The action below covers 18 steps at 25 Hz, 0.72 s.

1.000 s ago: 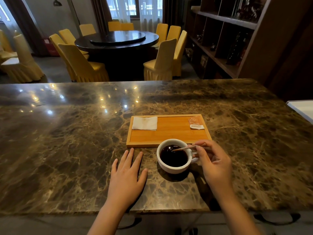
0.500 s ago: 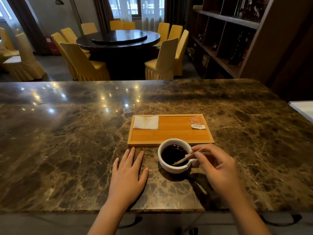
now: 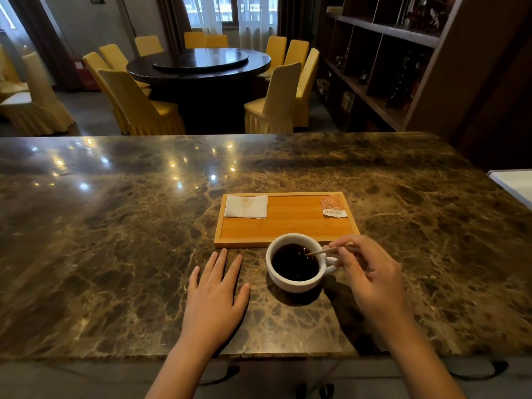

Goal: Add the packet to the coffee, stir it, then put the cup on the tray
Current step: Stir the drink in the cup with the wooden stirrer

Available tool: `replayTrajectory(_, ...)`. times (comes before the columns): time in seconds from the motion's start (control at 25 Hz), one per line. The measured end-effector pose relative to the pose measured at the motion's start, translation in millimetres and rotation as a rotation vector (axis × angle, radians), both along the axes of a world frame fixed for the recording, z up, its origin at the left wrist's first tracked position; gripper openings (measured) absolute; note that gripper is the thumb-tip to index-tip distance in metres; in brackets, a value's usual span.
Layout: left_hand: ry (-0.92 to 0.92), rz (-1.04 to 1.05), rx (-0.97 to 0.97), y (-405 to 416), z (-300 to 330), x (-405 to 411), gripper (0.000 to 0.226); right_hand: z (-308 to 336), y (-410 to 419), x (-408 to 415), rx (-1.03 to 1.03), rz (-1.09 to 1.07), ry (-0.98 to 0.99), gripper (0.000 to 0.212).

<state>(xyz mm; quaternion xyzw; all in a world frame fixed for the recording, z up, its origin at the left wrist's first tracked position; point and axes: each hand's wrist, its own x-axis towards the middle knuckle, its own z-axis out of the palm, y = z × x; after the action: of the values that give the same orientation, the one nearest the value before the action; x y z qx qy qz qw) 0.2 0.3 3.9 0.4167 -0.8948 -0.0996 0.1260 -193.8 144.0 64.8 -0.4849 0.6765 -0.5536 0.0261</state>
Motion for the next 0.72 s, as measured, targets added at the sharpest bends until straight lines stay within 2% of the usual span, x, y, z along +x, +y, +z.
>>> replayTrajectory(0.12,0.015,-0.001,0.001,0,0,1,0.07,-1,5,5,0.022,0.047,-0.036,0.009)
replayTrajectory(0.28,0.012,-0.002,0.005,0,1,1,0.07,-1,2,13,-0.036,0.146,-0.381,0.012)
replayTrajectory(0.36,0.009,-0.001,0.003,0,1,1,0.07,3,3,12,-0.074,0.13,-0.439,0.013)
replayTrajectory(0.72,0.0,0.001,-0.003,0,0,0,0.07,32,10,-20,-0.164,-0.039,-0.337,0.02)
